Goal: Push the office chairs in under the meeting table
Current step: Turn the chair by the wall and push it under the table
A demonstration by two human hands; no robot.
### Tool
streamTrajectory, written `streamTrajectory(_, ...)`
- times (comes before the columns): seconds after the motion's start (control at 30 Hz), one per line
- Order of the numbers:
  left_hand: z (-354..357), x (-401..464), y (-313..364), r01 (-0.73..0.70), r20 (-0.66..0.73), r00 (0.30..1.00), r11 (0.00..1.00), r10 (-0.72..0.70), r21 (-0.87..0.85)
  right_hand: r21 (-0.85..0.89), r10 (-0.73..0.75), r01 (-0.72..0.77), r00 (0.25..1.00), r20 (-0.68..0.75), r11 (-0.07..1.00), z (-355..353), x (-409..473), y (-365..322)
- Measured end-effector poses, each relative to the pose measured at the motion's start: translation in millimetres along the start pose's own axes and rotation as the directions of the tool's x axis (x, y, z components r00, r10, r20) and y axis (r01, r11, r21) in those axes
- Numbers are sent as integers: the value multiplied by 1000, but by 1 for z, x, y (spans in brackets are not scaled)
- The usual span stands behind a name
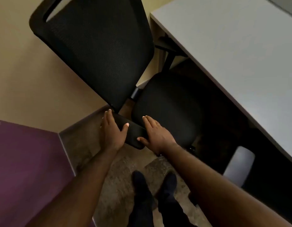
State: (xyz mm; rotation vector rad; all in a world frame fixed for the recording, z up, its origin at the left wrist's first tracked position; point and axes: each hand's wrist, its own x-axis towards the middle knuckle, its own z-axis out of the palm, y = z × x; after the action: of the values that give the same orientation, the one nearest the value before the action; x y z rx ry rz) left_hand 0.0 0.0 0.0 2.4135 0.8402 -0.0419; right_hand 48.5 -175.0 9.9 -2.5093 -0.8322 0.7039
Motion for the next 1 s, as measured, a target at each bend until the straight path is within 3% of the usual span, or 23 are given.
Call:
streamTrajectory(0.13,13,7,-9,270,-18,956,902,-293,-336,-40,3,0,997,76,999,12,10,0)
streamTrajectory(0.27,22,18,-20,353,-55,894,777,-444,-522,-42,-14,19,994,104,999,24,16,-6)
streamTrajectory(0.37,33,17,-29,425,124,833,481,-539,-766,-36,11,-8,995,98,999,33,20,-11)
streamTrajectory(0.43,39,14,-35,507,341,801,255,-492,-823,-31,42,-39,995,95,999,39,23,-14)
streamTrajectory(0.5,44,14,-42,548,439,784,157,-438,-822,-26,62,-61,995,84,998,43,26,-15)
streamTrajectory(0.8,53,8,-44,639,626,708,-82,-325,-765,24,97,-98,995,17,995,51,33,-15)
streamTrajectory(1.0,52,6,-46,712,706,655,-96,-269,-696,91,133,-141,987,87,986,39,45,-12)
